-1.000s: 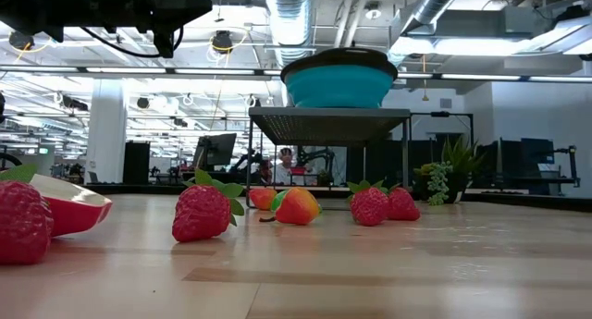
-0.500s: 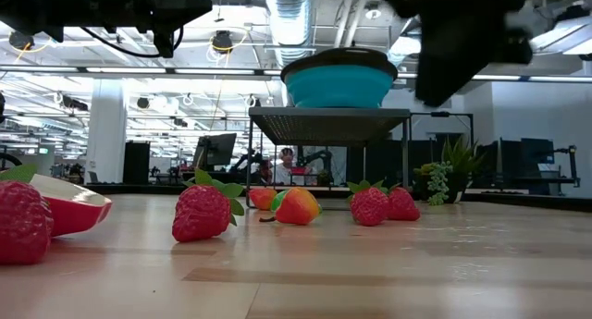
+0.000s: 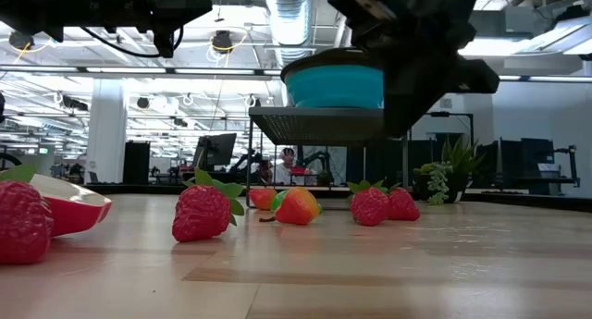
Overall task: Pick & Place Fruit
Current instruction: Put the strawberry into the strainer bowl
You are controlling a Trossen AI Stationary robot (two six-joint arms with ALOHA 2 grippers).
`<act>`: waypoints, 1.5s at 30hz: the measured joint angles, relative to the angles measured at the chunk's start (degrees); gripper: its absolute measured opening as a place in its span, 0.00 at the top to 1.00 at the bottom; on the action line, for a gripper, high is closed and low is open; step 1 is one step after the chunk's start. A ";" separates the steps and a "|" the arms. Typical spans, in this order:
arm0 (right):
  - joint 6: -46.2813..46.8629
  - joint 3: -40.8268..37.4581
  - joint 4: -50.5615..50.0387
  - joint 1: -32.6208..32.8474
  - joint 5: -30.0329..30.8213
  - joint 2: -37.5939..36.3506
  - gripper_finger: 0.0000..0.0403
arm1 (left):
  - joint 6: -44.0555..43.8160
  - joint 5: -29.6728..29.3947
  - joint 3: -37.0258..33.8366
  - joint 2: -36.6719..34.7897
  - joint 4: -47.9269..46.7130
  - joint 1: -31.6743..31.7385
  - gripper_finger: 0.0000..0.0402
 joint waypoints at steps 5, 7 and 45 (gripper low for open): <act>-0.43 -0.03 -1.72 0.74 3.72 0.53 0.97 | 0.00 0.00 0.00 0.02 -0.01 0.00 1.00; -0.44 -0.03 -2.03 1.05 4.41 0.52 0.98 | 0.01 0.00 0.00 0.01 0.01 0.00 1.00; -2.07 -0.26 -6.84 -2.59 4.24 5.63 0.30 | 0.18 -0.02 0.01 0.98 0.20 0.00 1.00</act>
